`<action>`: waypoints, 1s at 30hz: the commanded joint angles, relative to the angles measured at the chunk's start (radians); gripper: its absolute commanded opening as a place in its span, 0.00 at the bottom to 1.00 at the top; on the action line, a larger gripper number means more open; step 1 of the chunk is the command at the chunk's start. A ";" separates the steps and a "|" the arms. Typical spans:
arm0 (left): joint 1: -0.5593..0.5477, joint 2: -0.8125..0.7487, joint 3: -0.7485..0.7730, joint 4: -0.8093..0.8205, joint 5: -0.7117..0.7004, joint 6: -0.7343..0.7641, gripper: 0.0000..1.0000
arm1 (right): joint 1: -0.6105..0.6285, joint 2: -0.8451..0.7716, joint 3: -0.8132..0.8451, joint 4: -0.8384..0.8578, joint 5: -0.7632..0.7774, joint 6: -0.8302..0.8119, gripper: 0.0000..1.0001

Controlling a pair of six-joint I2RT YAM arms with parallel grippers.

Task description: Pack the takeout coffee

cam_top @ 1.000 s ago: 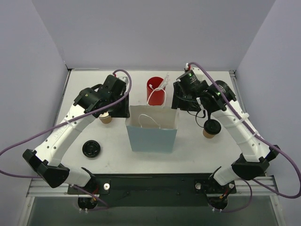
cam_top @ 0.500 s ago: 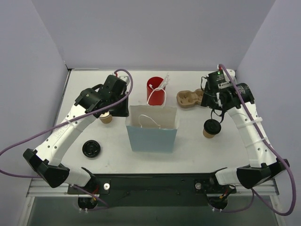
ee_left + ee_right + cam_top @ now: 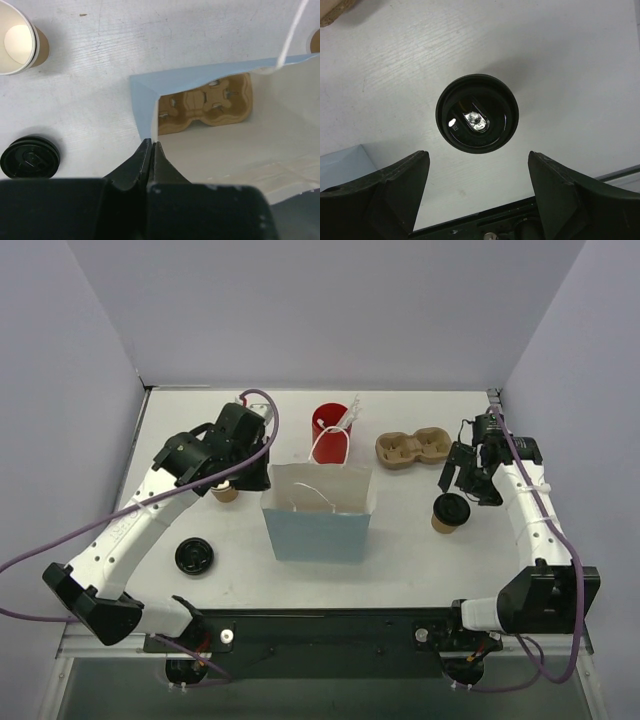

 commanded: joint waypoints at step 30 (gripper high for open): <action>0.013 -0.039 -0.016 0.087 0.090 0.013 0.00 | -0.019 0.163 -0.095 0.118 -0.105 -0.396 0.86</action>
